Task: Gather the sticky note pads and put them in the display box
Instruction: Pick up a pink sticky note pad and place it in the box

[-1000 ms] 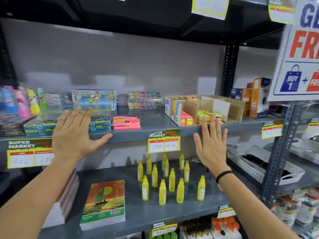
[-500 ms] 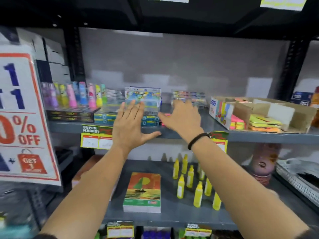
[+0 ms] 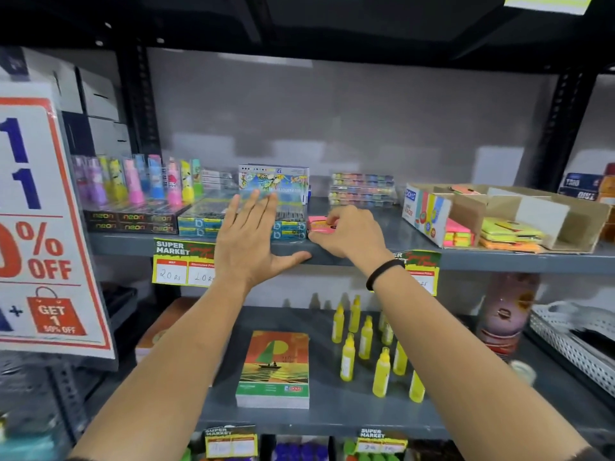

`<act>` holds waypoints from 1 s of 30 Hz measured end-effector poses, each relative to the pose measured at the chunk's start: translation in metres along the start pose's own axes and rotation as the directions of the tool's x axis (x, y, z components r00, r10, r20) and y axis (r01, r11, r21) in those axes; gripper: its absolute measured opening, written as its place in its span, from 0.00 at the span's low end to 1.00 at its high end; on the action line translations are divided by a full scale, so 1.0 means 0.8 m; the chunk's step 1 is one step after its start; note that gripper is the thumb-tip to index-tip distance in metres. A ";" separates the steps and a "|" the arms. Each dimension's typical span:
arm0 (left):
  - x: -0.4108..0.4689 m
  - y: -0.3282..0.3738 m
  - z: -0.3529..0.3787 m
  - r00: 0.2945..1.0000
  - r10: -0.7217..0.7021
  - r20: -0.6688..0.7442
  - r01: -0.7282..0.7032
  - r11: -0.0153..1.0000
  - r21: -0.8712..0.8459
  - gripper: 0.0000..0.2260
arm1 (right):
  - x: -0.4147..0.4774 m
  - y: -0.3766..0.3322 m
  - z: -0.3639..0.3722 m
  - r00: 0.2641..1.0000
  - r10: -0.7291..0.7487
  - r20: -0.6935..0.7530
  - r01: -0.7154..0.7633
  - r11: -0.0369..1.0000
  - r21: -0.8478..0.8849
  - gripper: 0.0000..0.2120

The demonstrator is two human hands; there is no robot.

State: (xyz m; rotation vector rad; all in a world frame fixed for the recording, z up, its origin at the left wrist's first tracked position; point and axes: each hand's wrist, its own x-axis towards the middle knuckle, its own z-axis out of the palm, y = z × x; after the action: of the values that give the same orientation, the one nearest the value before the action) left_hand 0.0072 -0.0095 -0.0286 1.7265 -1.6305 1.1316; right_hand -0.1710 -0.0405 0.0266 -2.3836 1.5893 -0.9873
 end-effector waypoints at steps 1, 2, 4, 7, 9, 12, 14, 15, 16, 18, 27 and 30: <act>0.000 0.000 0.000 1.000 -0.001 -0.001 0.001 1.000 -0.003 0.50 | 0.002 0.001 -0.001 1.000 0.014 0.008 -0.014 1.000 0.002 0.20; 0.000 0.000 0.000 1.000 -0.002 -0.006 0.002 1.000 -0.008 0.50 | 0.004 0.002 -0.002 0.999 0.033 0.008 -0.033 0.999 0.001 0.20; 0.000 0.000 0.001 1.000 -0.004 -0.020 0.004 1.000 -0.022 0.51 | 0.007 0.004 -0.002 0.997 0.073 -0.018 -0.074 0.997 -0.021 0.21; 0.000 0.000 0.003 0.999 -0.010 -0.033 0.009 0.999 -0.033 0.51 | 0.007 0.008 0.002 0.996 0.082 -0.045 -0.086 0.992 -0.093 0.24; 0.001 -0.001 0.004 0.999 -0.011 -0.030 0.010 1.000 -0.029 0.50 | 0.006 0.009 0.005 0.995 0.059 -0.078 -0.071 0.986 -0.150 0.27; 0.001 -0.001 0.005 1.000 -0.009 -0.029 0.009 0.999 -0.031 0.50 | 0.006 0.007 0.010 0.990 0.045 -0.132 -0.067 0.984 -0.168 0.25; 0.000 -0.001 0.006 0.999 -0.008 -0.031 0.007 0.999 -0.031 0.50 | 0.007 0.006 0.009 0.989 0.059 -0.139 -0.077 0.988 -0.130 0.24; 0.000 -0.001 0.006 0.999 -0.006 -0.034 0.005 0.999 -0.031 0.50 | 0.008 0.006 0.008 0.987 0.066 -0.145 -0.083 0.991 -0.109 0.24; 0.000 -0.001 0.006 0.999 -0.006 -0.038 0.005 1.000 -0.030 0.49 | 0.008 0.007 0.008 0.986 0.066 -0.155 -0.081 0.992 -0.096 0.23; 0.000 -0.001 0.005 0.999 -0.007 -0.033 0.006 1.000 -0.025 0.49 | 0.007 0.007 0.007 0.982 0.048 -0.180 -0.063 0.995 -0.080 0.20; 0.000 -0.002 0.004 0.999 -0.006 -0.043 0.005 1.000 -0.019 0.49 | -0.008 0.009 -0.007 0.946 -0.088 -0.313 0.079 0.996 -0.038 0.12; -0.002 -0.004 0.008 0.993 0.011 -0.114 -0.012 1.000 -0.011 0.48 | -0.015 0.008 -0.034 0.903 -0.131 -0.410 0.144 0.990 0.002 0.10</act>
State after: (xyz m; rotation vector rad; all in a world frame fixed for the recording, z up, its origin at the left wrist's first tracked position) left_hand 0.0116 -0.0135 -0.0326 1.6163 -1.5765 1.2015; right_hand -0.1944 -0.0262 0.0402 -2.4073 1.5145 -1.6187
